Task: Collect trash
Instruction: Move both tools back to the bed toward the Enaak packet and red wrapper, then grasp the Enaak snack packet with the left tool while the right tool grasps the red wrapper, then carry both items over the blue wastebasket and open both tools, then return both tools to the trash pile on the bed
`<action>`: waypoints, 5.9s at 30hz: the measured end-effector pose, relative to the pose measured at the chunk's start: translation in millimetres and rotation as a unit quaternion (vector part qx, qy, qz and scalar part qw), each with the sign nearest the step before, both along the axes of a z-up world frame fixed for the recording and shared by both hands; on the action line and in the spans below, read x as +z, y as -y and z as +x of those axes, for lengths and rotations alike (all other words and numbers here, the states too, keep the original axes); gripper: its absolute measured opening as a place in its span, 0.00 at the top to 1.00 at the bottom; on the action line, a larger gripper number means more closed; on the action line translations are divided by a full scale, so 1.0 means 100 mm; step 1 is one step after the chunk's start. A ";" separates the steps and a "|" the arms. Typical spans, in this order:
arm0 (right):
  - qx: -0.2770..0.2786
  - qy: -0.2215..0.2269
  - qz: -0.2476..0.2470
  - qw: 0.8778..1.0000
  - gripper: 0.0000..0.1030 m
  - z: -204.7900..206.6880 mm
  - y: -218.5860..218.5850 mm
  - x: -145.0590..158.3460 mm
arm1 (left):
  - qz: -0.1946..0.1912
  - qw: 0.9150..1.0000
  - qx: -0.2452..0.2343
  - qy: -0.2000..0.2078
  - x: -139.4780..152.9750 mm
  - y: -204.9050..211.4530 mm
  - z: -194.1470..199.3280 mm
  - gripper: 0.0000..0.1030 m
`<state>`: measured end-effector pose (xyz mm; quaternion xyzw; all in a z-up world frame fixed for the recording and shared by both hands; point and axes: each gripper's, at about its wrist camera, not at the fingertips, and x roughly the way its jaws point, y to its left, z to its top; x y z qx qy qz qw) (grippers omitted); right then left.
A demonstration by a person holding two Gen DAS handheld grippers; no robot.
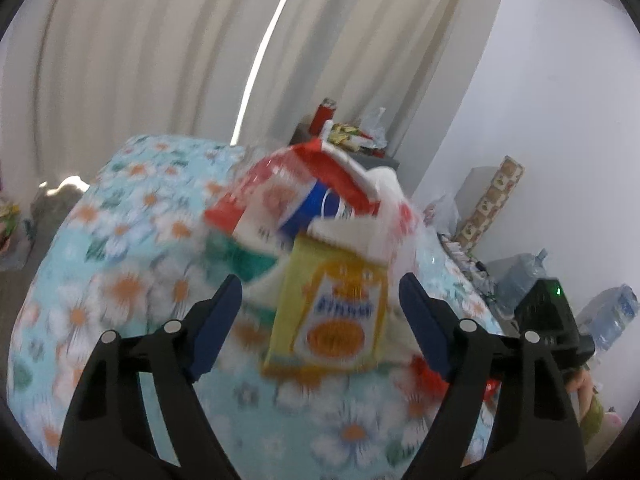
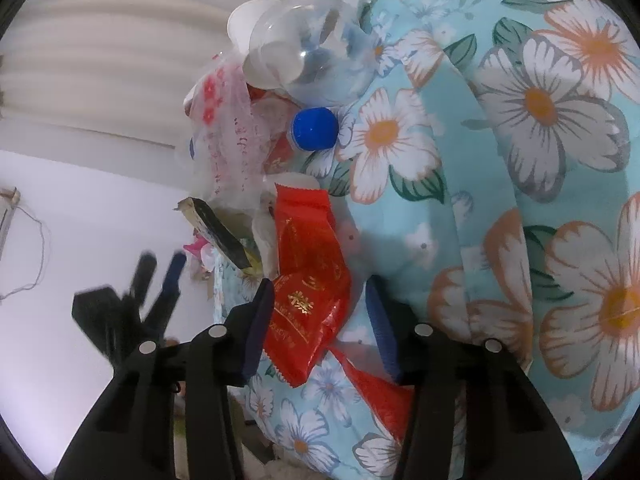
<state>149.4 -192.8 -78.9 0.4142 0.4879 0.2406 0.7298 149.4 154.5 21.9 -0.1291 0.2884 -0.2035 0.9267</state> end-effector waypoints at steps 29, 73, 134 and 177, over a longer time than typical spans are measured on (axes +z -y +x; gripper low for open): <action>-0.005 -0.017 0.023 1.000 0.65 -0.05 0.15 -0.12 | -0.017 0.997 -0.073 -0.017 -0.17 -0.02 -0.30 0.56; -0.055 0.032 -0.032 0.997 0.96 -0.36 0.41 0.16 | -0.010 0.996 -0.088 0.019 0.20 0.08 -0.84 0.98; -0.473 -0.048 0.022 0.879 0.96 -1.70 3.73 -0.88 | 0.088 0.910 -0.381 -0.142 -0.21 5.23 0.41 0.98; -0.346 0.047 -0.118 0.930 0.31 -1.12 2.57 0.24 | 0.030 0.965 -0.260 -0.006 0.84 2.85 -0.16 0.15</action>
